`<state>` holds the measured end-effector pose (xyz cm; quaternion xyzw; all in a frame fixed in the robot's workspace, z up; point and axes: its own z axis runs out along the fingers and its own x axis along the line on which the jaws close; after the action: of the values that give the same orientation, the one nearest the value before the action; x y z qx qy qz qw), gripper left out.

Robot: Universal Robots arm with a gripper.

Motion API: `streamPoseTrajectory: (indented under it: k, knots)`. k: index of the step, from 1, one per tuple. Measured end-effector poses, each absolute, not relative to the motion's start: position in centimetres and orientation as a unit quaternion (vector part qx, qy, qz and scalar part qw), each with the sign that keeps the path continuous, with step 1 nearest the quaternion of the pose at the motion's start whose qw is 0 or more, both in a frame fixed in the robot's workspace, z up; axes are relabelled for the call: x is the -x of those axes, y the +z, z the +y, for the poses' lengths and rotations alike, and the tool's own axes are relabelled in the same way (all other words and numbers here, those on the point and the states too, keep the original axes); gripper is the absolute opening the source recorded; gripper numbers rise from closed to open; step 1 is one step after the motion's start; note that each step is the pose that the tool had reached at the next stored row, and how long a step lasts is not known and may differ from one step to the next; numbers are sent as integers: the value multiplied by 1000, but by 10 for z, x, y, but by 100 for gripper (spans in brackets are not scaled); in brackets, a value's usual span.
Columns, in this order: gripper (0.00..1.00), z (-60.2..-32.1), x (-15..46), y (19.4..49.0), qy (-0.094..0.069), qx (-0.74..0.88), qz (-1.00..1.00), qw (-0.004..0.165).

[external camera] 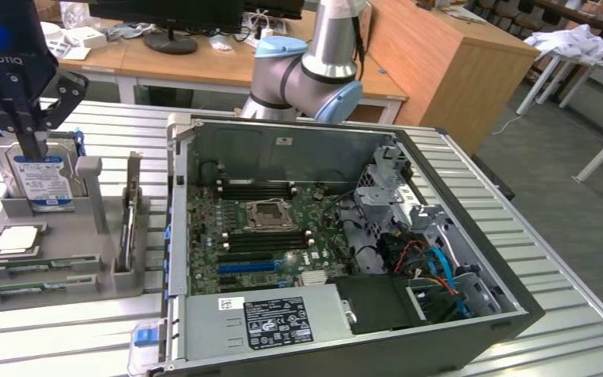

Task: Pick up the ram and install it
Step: 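Pick up the ram and move it above insertion slot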

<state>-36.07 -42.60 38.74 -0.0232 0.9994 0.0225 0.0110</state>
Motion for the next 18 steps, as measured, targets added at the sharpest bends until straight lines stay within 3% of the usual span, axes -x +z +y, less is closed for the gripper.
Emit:
streamPoseTrajectory:
  k: [18]
  knots:
    - [11, -426, 361, 387, 24, 185, 983, 7]
